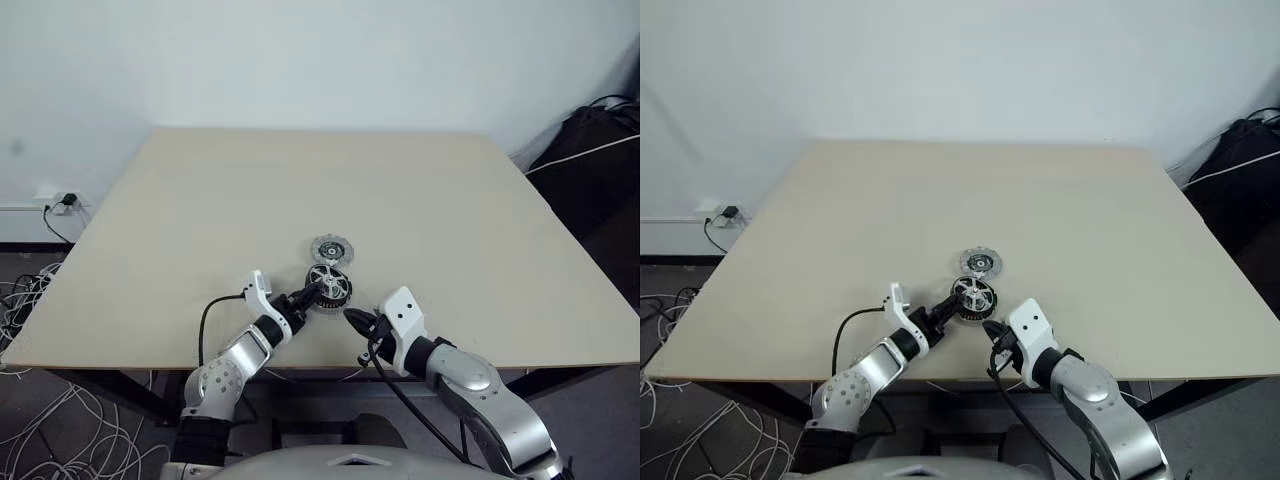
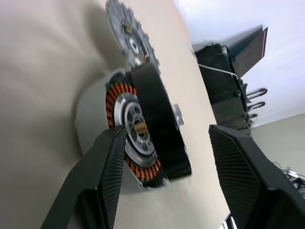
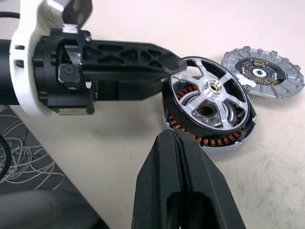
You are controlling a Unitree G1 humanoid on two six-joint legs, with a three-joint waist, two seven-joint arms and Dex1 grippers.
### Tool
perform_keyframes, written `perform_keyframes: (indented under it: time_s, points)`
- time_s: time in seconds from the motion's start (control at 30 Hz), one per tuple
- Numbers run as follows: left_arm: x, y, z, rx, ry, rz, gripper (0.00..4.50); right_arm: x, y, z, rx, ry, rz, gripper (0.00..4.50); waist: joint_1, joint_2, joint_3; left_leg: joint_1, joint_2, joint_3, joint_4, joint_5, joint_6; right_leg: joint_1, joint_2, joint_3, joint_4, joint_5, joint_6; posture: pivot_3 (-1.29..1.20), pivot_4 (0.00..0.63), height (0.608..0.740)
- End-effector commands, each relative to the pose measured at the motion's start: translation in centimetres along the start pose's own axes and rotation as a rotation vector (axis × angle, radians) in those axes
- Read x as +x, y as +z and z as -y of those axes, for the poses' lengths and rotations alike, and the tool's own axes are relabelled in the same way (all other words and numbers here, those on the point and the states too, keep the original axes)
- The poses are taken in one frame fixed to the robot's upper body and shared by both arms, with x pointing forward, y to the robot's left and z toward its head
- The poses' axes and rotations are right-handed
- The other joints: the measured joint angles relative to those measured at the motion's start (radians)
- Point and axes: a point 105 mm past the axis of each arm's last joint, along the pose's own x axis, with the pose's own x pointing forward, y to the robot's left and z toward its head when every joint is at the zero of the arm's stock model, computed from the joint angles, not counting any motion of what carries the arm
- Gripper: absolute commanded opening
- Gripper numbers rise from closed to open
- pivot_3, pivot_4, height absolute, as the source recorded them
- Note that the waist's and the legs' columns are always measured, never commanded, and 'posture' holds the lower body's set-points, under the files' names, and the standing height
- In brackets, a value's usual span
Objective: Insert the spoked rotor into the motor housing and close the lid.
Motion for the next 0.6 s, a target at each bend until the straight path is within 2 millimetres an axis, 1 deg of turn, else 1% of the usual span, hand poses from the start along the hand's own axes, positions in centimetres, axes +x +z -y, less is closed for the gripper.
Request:
perform_keyframes:
  time_s: [0.03, 0.17, 0.3, 0.4, 0.5, 0.6]
  points:
    - [-0.3, 1.8, 2.1, 0.028, -0.084, 0.112, 2.92, 0.0, 1.1, 0.1, -0.023, 0.0, 0.043, 0.0, 0.0, 0.0, 0.0, 0.0, 0.0, 0.0, 0.0, 0.0, 0.0, 0.0, 0.0, 0.0, 0.0, 0.0, 0.0, 0.0, 0.0, 0.74]
    - [-1.2, 2.7, 1.6, 0.136, -0.049, 0.188, 2.92, 0.0, 1.1, 0.2, -0.019, -0.003, 0.045, 0.0, 0.0, 0.0, 0.0, 0.0, 0.0, 0.0, -0.001, 0.0, 0.0, 0.0, 0.0, 0.0, -0.001, 0.0, 0.0, 0.0, 0.0, 0.74]
    - [-2.3, 3.1, 0.9, 0.24, -0.002, 0.23, 2.92, 0.2, 1.3, 0.4, -0.002, -0.022, 0.055, 0.0, 0.0, 0.001, 0.0, 0.0, 0.0, 0.0, -0.002, 0.0, 0.0, 0.0, 0.0, 0.0, -0.002, 0.0, 0.0, 0.0, 0.0, 0.74]
    - [-3.3, 3.2, 0.3, 0.291, 0.02, 0.236, 2.3, 0.5, 1.5, 0.6, 0.001, -0.036, 0.057, 0.0, 0.0, 0.001, 0.001, 0.0, 0.0, 0.0, -0.002, 0.0, 0.0, 0.0, 0.0, 0.0, -0.002, 0.0, 0.0, 0.0, 0.0, 0.74]
    - [-4.1, 3.0, -0.1, 0.328, 0.033, 0.22, 1.29, 0.7, 1.5, 0.9, -0.002, -0.051, 0.05, 0.0, -0.001, 0.002, 0.001, 0.0, 0.0, 0.0, -0.003, 0.0, 0.0, 0.0, 0.0, 0.0, -0.003, 0.0, 0.0, 0.0, 0.0, 0.74]
    - [-5.1, 2.8, -1.1, 0.396, 0.081, 0.211, 0.31, 1.1, 1.8, 1.1, 0.007, -0.06, 0.05, 0.0, -0.001, 0.003, 0.001, 0.0, 0.0, 0.001, -0.003, 0.0, 0.0, -0.001, 0.0, 0.0, -0.003, 0.0, 0.0, 0.0, 0.0, 0.74]
